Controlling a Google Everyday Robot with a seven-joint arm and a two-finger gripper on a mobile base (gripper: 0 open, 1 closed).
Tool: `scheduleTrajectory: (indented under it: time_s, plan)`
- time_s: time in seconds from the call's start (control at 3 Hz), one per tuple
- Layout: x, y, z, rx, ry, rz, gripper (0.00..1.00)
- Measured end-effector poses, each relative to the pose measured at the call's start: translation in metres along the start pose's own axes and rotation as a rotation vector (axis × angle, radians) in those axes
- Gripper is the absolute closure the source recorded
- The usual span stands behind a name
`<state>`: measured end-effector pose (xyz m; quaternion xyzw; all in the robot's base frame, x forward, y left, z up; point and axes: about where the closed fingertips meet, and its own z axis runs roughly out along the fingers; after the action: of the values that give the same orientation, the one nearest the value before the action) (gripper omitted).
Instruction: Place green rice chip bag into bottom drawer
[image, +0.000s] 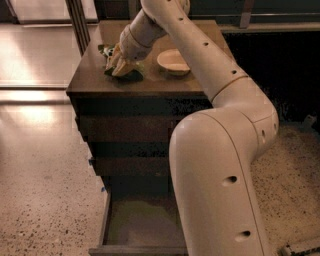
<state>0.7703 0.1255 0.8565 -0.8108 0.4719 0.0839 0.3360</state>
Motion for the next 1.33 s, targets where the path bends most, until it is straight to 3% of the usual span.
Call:
scheduleTrajectory:
  time_s: [0.67, 1.33]
  plan:
    - [-0.004, 0.000, -0.009, 0.006, -0.031, -0.008, 1.00]
    - [-0.045, 0.008, -0.078, 0.033, -0.229, -0.126, 1.00]
